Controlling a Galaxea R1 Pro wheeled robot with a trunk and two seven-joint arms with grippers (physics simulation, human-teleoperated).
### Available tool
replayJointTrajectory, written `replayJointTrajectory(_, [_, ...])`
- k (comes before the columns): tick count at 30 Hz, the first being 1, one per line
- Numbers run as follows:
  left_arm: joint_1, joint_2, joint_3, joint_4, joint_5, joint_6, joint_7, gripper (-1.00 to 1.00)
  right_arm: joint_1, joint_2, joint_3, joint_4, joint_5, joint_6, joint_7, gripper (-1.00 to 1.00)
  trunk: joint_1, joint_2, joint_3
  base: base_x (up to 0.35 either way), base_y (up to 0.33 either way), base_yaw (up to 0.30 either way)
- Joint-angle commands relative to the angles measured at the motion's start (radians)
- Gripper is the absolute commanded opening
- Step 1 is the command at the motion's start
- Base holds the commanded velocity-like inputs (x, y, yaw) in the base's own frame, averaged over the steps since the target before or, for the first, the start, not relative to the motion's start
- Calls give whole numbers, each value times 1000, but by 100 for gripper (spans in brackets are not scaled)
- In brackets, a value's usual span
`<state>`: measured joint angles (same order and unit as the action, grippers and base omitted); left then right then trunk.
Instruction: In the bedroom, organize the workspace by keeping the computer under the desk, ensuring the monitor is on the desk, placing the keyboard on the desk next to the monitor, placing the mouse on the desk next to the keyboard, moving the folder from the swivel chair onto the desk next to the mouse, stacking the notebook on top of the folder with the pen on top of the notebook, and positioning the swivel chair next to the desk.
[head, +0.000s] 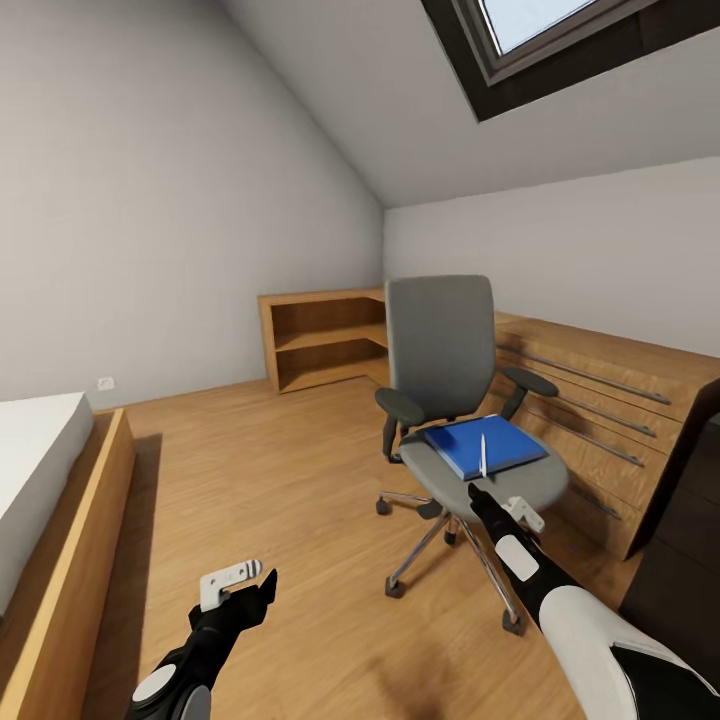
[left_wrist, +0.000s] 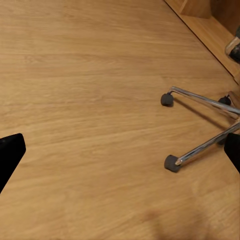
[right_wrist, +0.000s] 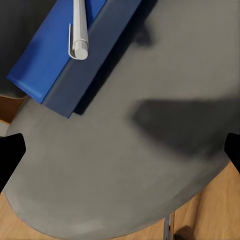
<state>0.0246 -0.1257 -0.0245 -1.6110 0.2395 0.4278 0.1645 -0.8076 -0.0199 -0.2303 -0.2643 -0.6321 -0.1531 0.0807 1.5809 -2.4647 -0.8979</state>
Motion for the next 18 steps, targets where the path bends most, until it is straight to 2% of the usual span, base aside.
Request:
replayJointTrajectory(1, [0, 0, -1, -1, 11, 3, 9, 100, -1, 0, -1, 2, -11, -3, 8, 100, 0, 0, -1, 84, 8, 0])
replayJointTrajectory(4, [0, 0, -2, -1, 11, 3, 9, 100, -1, -1, -1, 2, -11, -3, 8, 100, 0, 0, -1, 172, 53, 0])
replayJointTrajectory(18, [0, 0, -2, 0, 11, 3, 9, 100, -1, -1, -1, 2, -11, -3, 8, 100, 0, 0, -1, 7, 1, 0])
